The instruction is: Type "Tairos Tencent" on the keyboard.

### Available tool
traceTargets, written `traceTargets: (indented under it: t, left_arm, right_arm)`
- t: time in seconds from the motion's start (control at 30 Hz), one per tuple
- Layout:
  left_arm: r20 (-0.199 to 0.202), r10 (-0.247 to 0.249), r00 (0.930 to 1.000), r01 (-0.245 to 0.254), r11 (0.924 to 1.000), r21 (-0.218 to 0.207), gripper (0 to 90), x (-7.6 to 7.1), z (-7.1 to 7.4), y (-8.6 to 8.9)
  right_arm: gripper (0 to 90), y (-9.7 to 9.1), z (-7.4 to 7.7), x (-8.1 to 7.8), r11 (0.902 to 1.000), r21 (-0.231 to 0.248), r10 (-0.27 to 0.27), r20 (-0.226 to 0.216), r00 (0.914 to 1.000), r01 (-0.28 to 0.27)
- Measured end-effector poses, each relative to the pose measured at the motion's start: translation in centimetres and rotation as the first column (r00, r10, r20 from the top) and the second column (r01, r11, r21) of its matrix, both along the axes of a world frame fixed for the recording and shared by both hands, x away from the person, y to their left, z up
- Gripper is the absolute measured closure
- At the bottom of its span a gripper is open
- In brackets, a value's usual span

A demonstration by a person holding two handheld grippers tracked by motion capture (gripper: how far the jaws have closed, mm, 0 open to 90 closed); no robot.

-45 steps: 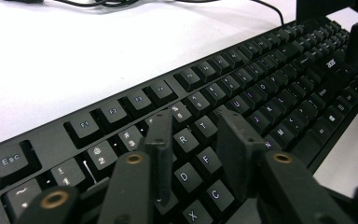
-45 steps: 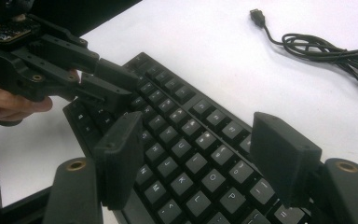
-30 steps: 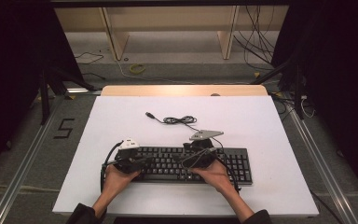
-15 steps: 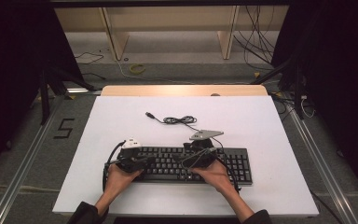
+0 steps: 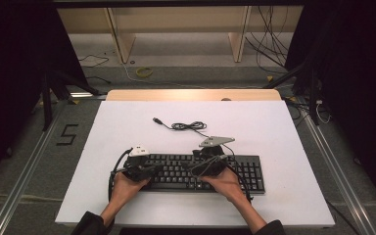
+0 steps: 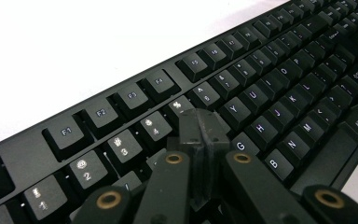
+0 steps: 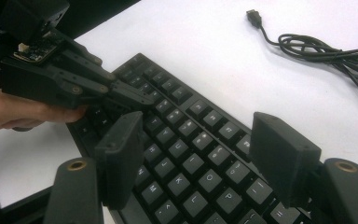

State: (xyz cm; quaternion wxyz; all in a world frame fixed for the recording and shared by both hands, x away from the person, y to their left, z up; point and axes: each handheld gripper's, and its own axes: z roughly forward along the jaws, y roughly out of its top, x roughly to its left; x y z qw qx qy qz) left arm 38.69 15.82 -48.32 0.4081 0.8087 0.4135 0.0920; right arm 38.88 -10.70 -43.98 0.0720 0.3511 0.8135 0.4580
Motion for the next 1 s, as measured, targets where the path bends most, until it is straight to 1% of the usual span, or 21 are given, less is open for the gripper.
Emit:
traceTargets:
  t: [0.17, 0.27, 0.37, 0.43, 0.47, 0.5, 0.53, 0.57, 0.67, 0.73, 0.77, 0.8, 0.87, 0.9, 0.93, 1.0]
  left_arm:
    - [-0.005, 0.005, 1.0, -0.005, 0.9998, -0.017, 89.2, 0.0, 0.0, 0.1]
    - [0.001, 0.003, 1.0, -0.003, 0.9995, -0.03, 85.7, 0.0, 0.4, 0.3]
    - [0.008, 0.008, 0.9999, -0.007, 0.9993, -0.037, 84.0, -0.1, 0.7, 0.4]
    - [0.012, 0.013, 0.9998, -0.012, 0.9989, -0.045, 79.8, -0.2, 0.8, 0.5]
    - [0.013, 0.011, 0.9999, -0.01, 0.9988, -0.048, 79.8, -0.2, 0.9, 0.5]
    - [0.012, 0.005, 0.9999, -0.004, 0.9986, -0.054, 74.5, -0.2, 1.0, 0.6]
    - [0.012, 0.006, 0.9999, -0.005, 0.9981, -0.061, 71.7, -0.3, 1.0, 0.6]
    - [0.011, 0.008, 0.9999, -0.008, 0.9978, -0.065, 71.7, -0.3, 1.1, 0.6]
    - [0.007, 0.011, 0.9999, -0.011, 0.9972, -0.074, 62.5, -0.4, 1.3, 0.8]
    - [-0.002, 0.019, 0.9998, -0.019, 0.9958, -0.089, 53.3, -0.5, 1.5, 0.9]
    - [0.004, 0.014, 0.9999, -0.013, 0.995, -0.099, 51.1, -0.6, 1.6, 1.2]
    - [0.004, 0.014, 0.9999, -0.013, 0.995, -0.099, 48.8, -0.6, 1.6, 1.2]
    - [0.01, 0.024, 0.9997, -0.022, 0.9916, -0.127, 44.2, -0.7, 1.8, 1.4]
    - [0.01, 0.024, 0.9997, -0.022, 0.9916, -0.127, 42.4, -0.7, 1.8, 1.4]
    - [0.021, 0.023, 0.9995, -0.02, 0.9903, -0.138, 40.7, -0.9, 2.0, 1.6]
    - [0.023, 0.028, 0.9993, -0.025, 0.9892, -0.144, 38.1, -0.9, 2.0, 1.7]
  right_arm:
    - [36.0, 0.0, -0.1, 0.0, 1.0, -0.004, -0.001, 0.001, 1.0, 0.001]
    - [36.0, 0.0, 0.0, 0.1, 1.0, -0.001, -0.002, 0.001, 1.0, 0.002]
    - [36.0, -0.1, 0.0, 0.1, 1.0, 0.0, -0.004, -0.001, 1.0, 0.004]
    - [36.0, -0.1, -0.1, 0.1, 1.0, 0.0, -0.005, 0.001, 1.0, 0.005]
    - [36.0, -0.1, -0.1, 0.1, 1.0, 0.0, -0.005, 0.001, 1.0, 0.005]
    - [36.0, -0.1, -0.1, 0.2, 1.0, 0.0, -0.006, -0.001, 1.0, 0.006]
    - [36.0, -0.1, -0.1, 0.2, 1.0, 0.0, -0.007, -0.004, 1.0, 0.007]
    - [36.0, -0.1, -0.1, 0.2, 1.0, 0.0, -0.007, -0.004, 1.0, 0.007]
    - [36.0, 0.0, -0.2, 0.2, 1.0, -0.001, -0.005, -0.001, 1.0, 0.005]
    - [36.0, 0.0, -0.3, 0.2, 1.0, -0.004, -0.006, -0.003, 1.0, 0.006]
    - [36.0, 0.1, -0.3, 0.2, 1.0, -0.004, -0.006, -0.006, 1.0, 0.006]
    - [36.0, 0.1, -0.3, 0.2, 1.0, -0.005, -0.004, -0.006, 1.0, 0.004]
    - [36.0, 0.1, -0.3, 0.2, 1.0, -0.005, -0.001, -0.004, 1.0, 0.001]
    - [36.0, 0.2, -0.3, 0.2, 1.0, -0.005, -0.002, -0.006, 1.0, 0.002]
    - [36.0, 0.2, -0.4, 0.2, 1.0, -0.004, -0.002, -0.006, 1.0, 0.002]
    - [36.0, 0.1, -0.4, 0.2, 1.0, -0.004, -0.003, -0.007, 1.0, 0.003]
